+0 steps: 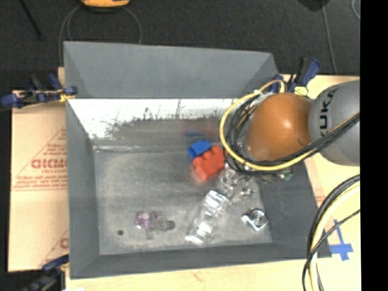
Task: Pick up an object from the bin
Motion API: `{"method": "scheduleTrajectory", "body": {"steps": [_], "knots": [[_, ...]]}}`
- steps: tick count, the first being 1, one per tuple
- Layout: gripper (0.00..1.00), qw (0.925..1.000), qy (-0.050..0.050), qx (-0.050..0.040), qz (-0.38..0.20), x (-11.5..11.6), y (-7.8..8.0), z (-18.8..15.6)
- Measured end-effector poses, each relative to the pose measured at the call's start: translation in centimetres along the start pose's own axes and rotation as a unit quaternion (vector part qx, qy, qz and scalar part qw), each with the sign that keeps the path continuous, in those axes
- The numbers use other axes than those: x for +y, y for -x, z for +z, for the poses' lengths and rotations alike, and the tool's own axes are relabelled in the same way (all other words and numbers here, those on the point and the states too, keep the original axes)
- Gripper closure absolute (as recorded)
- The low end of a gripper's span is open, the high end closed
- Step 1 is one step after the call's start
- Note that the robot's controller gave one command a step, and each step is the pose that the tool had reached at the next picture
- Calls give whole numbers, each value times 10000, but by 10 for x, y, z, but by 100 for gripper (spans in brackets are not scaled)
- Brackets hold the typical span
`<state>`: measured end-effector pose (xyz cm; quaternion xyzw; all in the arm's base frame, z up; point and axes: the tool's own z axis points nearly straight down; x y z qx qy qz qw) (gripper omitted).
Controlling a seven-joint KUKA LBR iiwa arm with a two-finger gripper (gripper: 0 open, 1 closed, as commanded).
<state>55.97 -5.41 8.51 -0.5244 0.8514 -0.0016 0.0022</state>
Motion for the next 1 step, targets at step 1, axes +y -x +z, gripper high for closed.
{"method": "scheduleTrajectory", "body": {"steps": [1], "knots": [[100, 10000, -1, -3, 24, -2, 0, -31]]}}
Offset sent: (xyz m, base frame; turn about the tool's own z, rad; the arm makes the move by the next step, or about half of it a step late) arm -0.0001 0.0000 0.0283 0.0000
